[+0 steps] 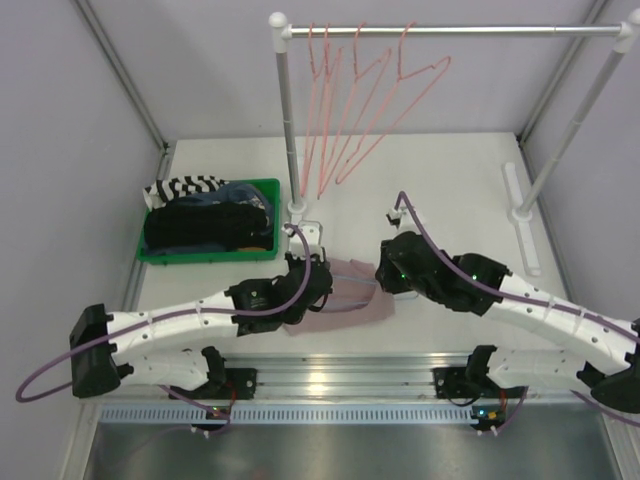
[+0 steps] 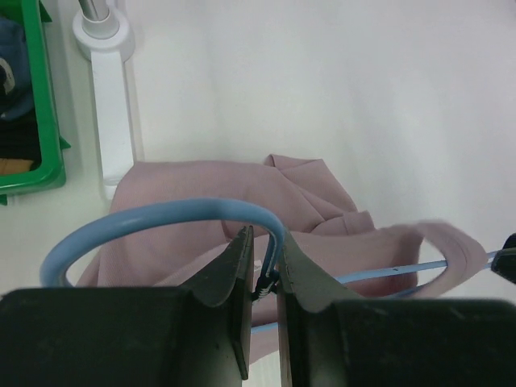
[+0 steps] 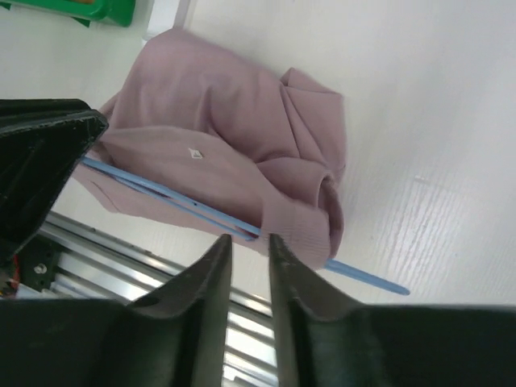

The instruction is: Place the tank top on the hanger

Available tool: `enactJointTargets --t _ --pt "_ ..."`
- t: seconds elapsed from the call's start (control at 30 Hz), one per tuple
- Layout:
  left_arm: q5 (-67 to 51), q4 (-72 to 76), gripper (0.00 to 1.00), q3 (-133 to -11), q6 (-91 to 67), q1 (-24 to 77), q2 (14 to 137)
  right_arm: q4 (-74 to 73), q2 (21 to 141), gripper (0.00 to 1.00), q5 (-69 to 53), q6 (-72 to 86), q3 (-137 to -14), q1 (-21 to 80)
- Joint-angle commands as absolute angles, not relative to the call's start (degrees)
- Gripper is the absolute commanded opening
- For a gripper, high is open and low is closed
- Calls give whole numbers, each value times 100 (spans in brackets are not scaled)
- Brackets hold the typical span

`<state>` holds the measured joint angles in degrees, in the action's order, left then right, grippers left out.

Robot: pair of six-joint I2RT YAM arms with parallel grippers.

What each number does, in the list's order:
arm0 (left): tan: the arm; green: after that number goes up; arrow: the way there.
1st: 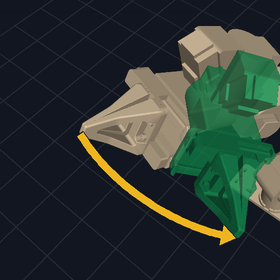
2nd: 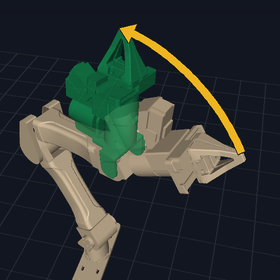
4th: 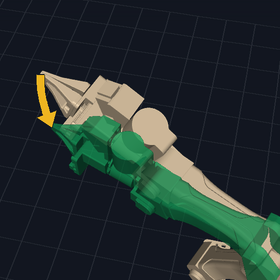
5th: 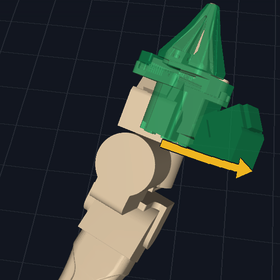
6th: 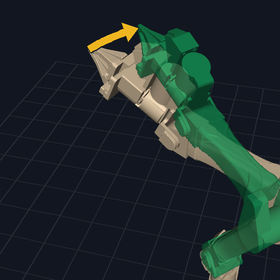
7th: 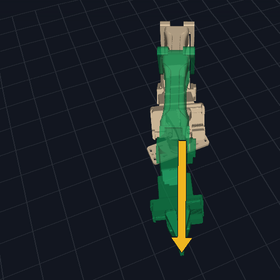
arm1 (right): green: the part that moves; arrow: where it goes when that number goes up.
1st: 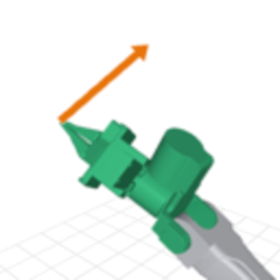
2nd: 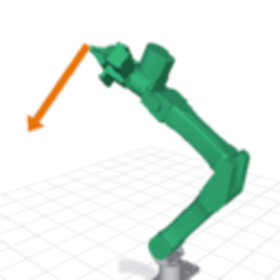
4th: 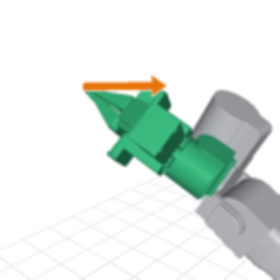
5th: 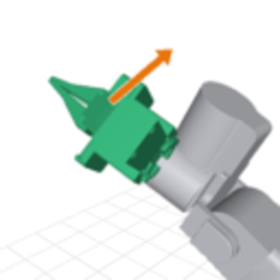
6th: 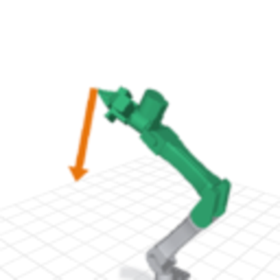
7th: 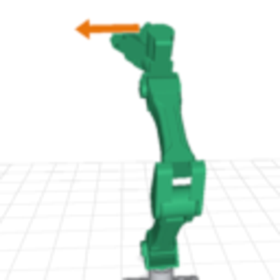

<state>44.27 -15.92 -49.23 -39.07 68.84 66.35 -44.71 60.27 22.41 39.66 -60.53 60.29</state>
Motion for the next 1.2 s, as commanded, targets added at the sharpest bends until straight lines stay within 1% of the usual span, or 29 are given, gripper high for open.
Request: enactJointTargets --t 0.0,0.07,0.1,0.2,0.37,0.43,0.57,0.77,0.87,0.97,1.0,1.07,1.1,1.13,1.17 --pt "4711 -1827 0 -5335 -3885 6961 6320 -4291 5644 29 2259 3587 -6179 6126" --pt "4615 -1960 0 -5440 -3832 6970 6214 -4106 5468 40 2023 3174 -6109 6126" --pt "4571 -1995 0 -5458 -3771 6978 6196 -4009 5319 48 1961 3034 -6117 6126" --pt "4317 -2100 0 -5554 -3613 6970 6065 -3868 5125 54 1627 2427 -6205 6126" --pt "3912 -2433 0 -5914 -3358 6979 5863 -3437 4992 55 819 1399 -6214 6135" --pt "3780 -2601 0 -6159 -3226 6979 5836 -3375 5027 56 713 1127 -6197 6126" --pt "3534 -2900 0 -6538 -2928 6987 5783 -3068 5132 57 142 783 -6126 6126" --pt "3288 -3129 0 -6881 -2725 6987 5722 -2883 5554 58 -298 589 -6284 6126" --pt "3182 -3138 0 -6961 -2646 6996 5704 -2786 5783 57 -430 589 -6372 6126" --pt "3164 -3181 0 -7031 -2575 6987 5713 -2611 5888 52 -579 633 -6390 6135" --pt "3181 -3208 0 -7057 -2558 6987 5722 -2567 5906 47 -589 650 -6390 6143" --pt "3182 -3234 0 -7119 -2540 6987 5739 -2496 5915 42 -580 694 -6381 6152" --pt "3182 -3234 0 -7128 -2531 6987 5731 -2479 5906 33 -580 712 -6372 6161" --pt "3190 -3234 0 -7145 -2514 6987 5739 -2461 5898 28 -571 738 -6355 6170" --pt "3208 -3243 0 -7154 -2505 6996 5731 -2417 5871 25 -571 764 -6337 6179"
